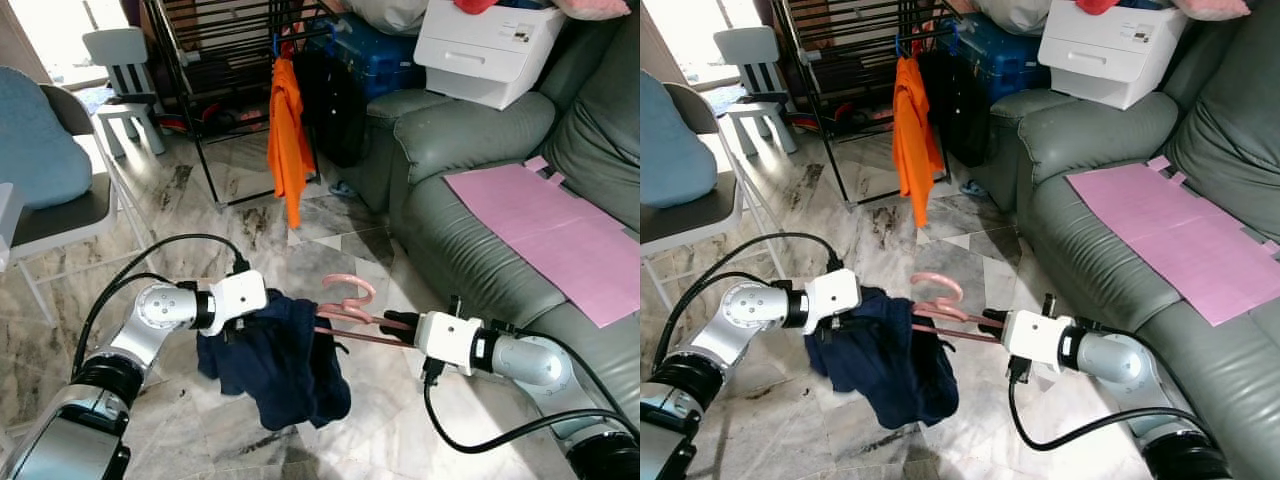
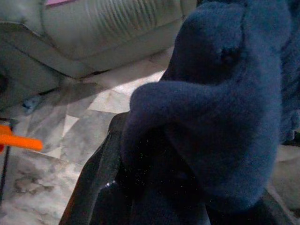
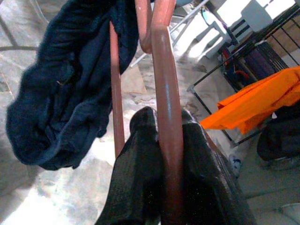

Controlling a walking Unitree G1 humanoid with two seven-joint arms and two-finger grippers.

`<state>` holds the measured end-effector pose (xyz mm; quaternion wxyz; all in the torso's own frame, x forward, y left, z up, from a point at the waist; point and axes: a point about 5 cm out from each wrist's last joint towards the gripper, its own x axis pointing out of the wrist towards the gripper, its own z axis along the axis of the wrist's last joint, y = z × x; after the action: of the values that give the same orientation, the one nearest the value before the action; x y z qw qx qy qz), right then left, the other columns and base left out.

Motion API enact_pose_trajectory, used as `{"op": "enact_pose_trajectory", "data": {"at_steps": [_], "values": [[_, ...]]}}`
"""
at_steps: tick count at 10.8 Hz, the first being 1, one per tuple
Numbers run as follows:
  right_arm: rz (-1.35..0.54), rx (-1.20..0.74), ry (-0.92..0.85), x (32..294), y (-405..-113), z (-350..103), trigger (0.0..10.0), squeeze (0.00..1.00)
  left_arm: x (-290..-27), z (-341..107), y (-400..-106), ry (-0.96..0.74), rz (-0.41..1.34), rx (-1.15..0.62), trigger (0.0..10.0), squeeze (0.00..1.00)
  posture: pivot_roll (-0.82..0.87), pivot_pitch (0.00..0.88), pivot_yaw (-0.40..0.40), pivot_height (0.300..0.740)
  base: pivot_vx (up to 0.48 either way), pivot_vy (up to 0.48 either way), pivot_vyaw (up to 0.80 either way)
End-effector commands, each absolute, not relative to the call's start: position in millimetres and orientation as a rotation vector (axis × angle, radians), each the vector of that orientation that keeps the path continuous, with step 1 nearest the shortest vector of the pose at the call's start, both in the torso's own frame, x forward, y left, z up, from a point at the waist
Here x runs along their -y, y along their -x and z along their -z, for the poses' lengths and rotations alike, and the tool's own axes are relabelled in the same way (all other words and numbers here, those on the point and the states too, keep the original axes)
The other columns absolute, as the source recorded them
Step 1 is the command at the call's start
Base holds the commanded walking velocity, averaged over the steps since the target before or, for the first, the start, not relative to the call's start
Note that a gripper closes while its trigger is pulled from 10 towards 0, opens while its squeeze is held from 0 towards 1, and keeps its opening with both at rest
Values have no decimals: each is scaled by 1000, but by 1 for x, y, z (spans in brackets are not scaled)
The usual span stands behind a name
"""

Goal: Hang hanger

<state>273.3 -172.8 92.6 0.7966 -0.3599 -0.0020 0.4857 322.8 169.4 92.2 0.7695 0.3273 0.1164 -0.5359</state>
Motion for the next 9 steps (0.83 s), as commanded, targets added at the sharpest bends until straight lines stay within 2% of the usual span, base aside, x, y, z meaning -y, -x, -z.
{"op": "enact_pose_trajectory", "data": {"at_steps": [1, 9], "values": [[-1044, 66, 777, 167, -277, -100, 10000, 0, -173, -98, -327, -707, 1159, -264, 0, 0, -180, 0, 74, 740, 0, 0, 0], [-1024, 74, 835, 168, -284, -98, 10000, 0, -172, -97, -323, -628, 1184, -263, 0, 0, -177, 0, 66, 740, 0, 0, 0]]}}
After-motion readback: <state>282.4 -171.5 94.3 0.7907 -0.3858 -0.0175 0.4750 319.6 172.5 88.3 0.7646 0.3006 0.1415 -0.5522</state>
